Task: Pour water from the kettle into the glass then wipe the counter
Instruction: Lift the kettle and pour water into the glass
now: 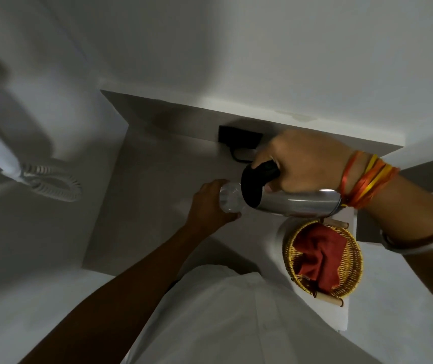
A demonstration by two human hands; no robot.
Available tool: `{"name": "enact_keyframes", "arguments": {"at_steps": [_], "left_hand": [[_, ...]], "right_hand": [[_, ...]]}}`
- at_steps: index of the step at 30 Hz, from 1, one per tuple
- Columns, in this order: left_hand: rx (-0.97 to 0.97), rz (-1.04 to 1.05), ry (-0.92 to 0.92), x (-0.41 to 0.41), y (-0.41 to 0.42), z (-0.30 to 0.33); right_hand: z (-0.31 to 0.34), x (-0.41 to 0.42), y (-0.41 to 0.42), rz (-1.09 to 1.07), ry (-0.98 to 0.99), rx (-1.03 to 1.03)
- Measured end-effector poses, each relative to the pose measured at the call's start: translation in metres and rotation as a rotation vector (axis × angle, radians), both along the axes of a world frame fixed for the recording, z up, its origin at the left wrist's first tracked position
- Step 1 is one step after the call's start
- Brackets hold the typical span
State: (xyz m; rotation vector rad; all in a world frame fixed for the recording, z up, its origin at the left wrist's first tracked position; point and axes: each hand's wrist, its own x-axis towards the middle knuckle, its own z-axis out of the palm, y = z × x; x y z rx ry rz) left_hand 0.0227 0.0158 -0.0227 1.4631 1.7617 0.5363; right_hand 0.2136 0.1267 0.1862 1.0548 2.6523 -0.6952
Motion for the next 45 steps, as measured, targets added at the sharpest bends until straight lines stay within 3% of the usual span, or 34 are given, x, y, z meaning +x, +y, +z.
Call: {"name": "enact_keyframes", "arguments": {"at_steps": [21,31,45], "left_hand": [[-0.025,-0.043,0.015,-0.003,-0.009,-0.002],[-0.038,-0.041,0.002,-0.003,-0.009,0.002],[-0.059,-0.086,0.057,0.0,-0.006,0.0]], "right_hand": [[0.036,-0.019,0.005,0.046,-0.218,0.012],[0.033,-0.022,0.016,-0.024,-0.236,0.097],[0.051,-0.012,0.021,-0.063,-0.223,0.014]]}}
